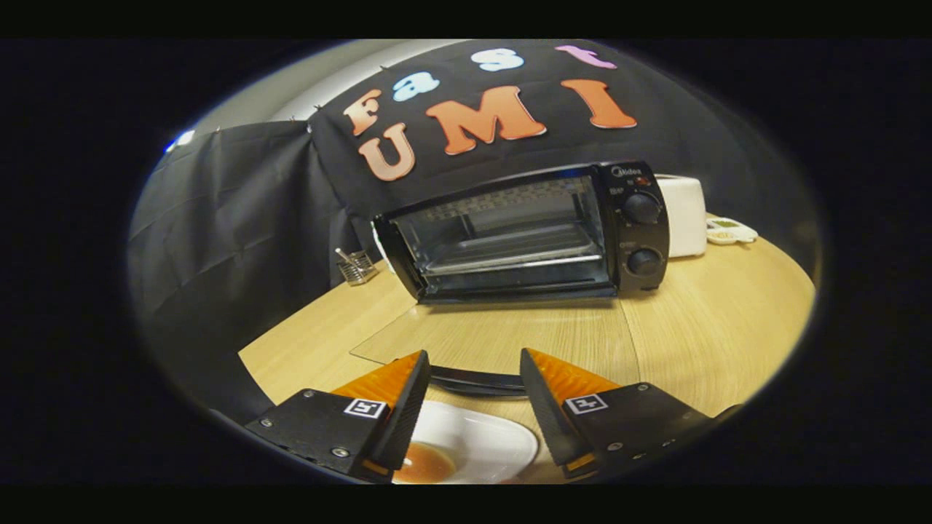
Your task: Open the toaster oven, put the food inside, and close the toaster oven door.
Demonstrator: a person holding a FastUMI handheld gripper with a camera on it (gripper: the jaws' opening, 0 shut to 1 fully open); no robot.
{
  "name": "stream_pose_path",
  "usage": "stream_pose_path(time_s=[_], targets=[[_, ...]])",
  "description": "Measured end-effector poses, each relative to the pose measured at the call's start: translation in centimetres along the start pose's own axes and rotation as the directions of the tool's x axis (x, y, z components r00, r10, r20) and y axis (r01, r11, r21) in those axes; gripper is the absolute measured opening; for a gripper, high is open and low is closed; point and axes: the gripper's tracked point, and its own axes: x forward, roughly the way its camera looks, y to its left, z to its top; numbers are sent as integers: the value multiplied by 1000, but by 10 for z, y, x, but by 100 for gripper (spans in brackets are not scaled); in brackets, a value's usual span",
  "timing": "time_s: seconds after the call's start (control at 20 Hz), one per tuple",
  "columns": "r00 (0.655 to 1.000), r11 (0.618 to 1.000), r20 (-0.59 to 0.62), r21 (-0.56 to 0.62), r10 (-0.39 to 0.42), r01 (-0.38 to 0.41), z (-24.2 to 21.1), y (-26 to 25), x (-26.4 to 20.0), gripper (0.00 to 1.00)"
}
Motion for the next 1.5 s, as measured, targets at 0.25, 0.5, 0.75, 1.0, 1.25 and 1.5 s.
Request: stream_pose_path(time_s=[0.25,0.5,0.75,1.0,1.25,1.5], targets=[[1000,999,19,48,23,-24,5,3,-25,74],[999,997,6,-58,50,-50,-16,22,-64,75],[993,987,-89,-133,82,-94,-52,38,-84,89],[981,981,-163,-144,108,-132,-77,49,-94,91],[978,969,-206,-235,33,-82,-91,39,-84,92],[977,962,-213,-261,25,-82,-95,41,-81,86]])
